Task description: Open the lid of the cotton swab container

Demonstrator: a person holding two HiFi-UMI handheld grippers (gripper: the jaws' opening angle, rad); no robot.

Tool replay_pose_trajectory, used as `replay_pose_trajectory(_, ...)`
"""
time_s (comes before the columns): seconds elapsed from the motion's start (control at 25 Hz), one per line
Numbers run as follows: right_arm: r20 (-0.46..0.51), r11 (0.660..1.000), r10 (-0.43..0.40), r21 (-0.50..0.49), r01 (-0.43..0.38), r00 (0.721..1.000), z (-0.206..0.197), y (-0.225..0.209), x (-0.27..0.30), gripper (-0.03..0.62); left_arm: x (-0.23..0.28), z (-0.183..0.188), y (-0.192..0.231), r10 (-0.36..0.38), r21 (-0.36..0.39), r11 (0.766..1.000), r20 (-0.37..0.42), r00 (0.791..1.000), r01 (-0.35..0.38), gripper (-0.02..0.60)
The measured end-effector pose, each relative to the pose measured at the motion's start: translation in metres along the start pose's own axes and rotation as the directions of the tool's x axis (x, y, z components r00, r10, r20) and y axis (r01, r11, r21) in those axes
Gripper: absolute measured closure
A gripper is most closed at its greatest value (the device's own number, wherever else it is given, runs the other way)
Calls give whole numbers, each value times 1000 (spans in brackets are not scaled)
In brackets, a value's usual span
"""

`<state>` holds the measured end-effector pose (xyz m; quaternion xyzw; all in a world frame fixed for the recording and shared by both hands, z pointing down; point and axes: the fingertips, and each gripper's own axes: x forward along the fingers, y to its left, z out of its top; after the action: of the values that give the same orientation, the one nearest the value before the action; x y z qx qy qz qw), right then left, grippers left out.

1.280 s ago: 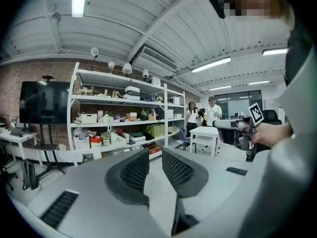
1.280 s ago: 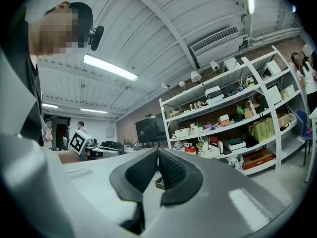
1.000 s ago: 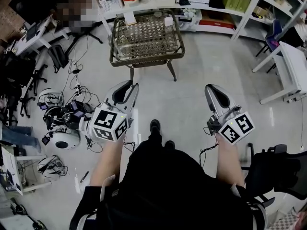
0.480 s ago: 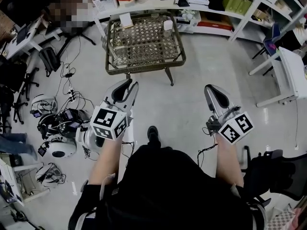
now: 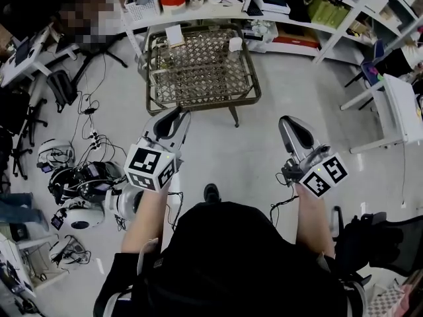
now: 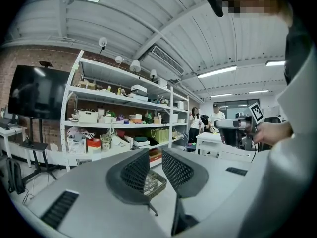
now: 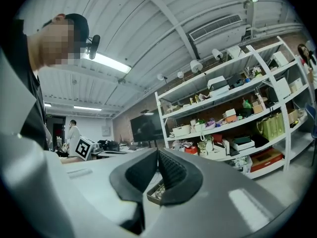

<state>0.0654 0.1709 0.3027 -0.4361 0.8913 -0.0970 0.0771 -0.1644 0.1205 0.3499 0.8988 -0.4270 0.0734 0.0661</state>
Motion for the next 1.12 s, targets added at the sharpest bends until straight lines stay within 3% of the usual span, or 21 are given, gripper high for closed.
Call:
replay_pose_trajectory(0.12,20,996,-61,64,59,998,2,-11,8,576,0,-1,14,-9,0,1000,-6,1000,9,502)
replay_pose_trajectory(0.28,16,991,-61,121,59,998,-2,-13,17,543,3,-3,26,-16,-7,1000,-8,1000,16,503)
replay_pose_trajectory(0.6,10,994,-79,70,78,997,1,-25,27,546,13,-1,35,-18,-13,1000,-1,1000,18,503)
replay_pose_trajectory(1.12,15,995,-34,97,32,999,-2,-55,74,549,41,-1,68,27,-7,1000,-27,999,-28,503)
